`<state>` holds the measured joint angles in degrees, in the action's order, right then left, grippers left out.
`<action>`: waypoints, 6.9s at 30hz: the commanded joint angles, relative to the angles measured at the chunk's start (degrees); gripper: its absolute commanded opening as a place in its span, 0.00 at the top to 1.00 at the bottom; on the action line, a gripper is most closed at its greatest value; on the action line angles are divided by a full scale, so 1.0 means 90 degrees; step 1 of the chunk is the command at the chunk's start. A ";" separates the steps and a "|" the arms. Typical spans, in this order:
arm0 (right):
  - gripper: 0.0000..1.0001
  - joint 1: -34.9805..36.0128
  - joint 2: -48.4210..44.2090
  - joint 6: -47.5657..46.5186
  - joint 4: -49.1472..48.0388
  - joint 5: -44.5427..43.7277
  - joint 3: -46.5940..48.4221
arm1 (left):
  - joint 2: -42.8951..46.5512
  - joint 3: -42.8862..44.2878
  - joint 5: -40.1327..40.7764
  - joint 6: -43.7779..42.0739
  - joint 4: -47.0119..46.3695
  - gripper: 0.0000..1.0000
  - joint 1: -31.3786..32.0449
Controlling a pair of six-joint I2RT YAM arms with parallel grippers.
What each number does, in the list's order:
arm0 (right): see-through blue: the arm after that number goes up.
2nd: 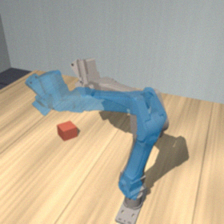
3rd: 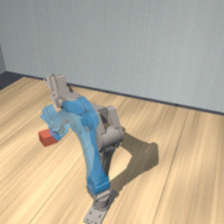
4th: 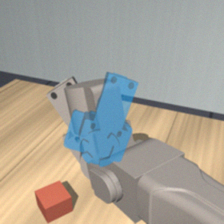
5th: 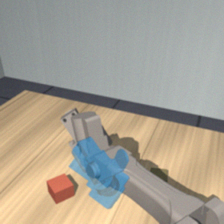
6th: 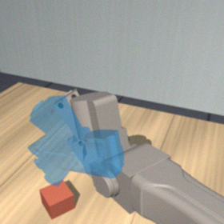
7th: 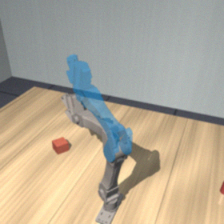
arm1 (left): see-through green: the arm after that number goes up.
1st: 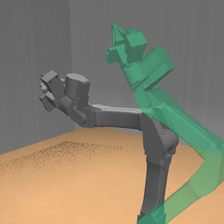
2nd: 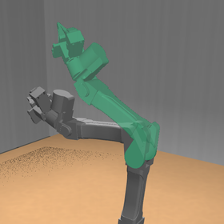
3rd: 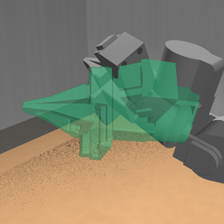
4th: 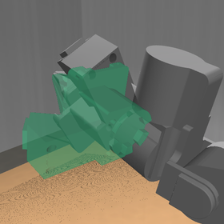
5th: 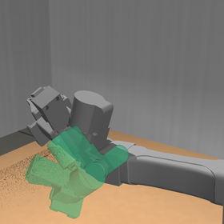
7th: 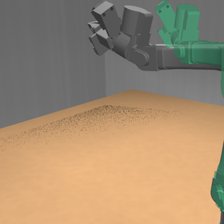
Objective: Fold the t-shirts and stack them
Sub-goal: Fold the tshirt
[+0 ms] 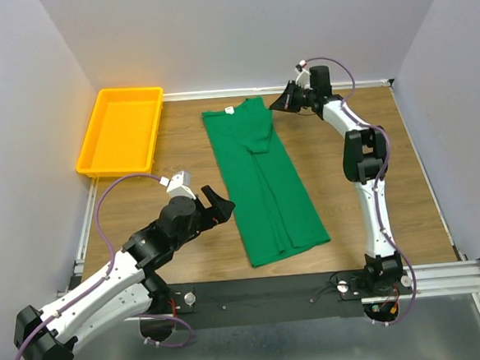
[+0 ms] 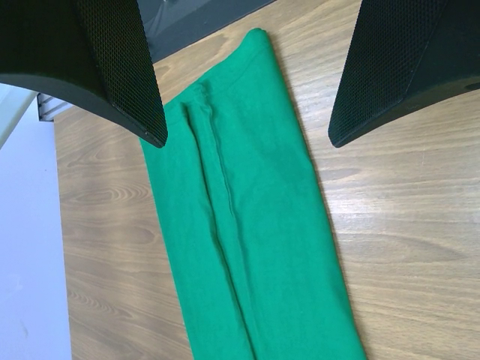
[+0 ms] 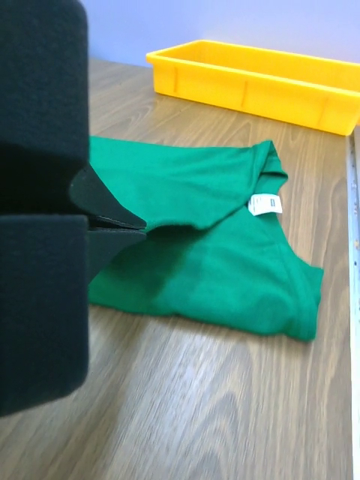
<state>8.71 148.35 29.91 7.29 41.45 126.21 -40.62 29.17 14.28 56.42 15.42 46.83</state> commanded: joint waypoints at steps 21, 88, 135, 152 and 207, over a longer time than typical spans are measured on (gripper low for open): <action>0.99 0.0897 -0.0566 -0.0364 0.0079 -0.0357 -0.0615 | 0.0314 -0.0204 -0.0064 0.0108 -0.0102 0.04 -0.0076; 0.89 0.0478 0.0382 -0.0091 0.0030 0.1234 0.0263 | 0.0324 -0.0047 -0.0122 0.0176 0.0044 0.04 -0.0203; 0.75 0.0731 -0.0006 -0.0081 -0.0214 -0.0320 0.0381 | -0.0047 0.0421 -0.0132 0.0118 0.0153 0.04 -0.0252; 0.00 0.0477 -0.5174 -1.0557 0.5147 0.0655 -0.4283 | -0.2156 0.1848 -0.2135 -0.3272 0.1361 0.20 0.0643; 0.04 -0.0011 -0.9540 -1.4202 0.5948 0.0414 -1.0195 | -0.6912 0.2931 0.1109 -0.2832 0.2008 0.63 0.3742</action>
<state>8.56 63.24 -96.07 61.04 43.59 35.79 -98.89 58.41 23.24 30.37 31.44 81.17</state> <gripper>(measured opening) 0.968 0.401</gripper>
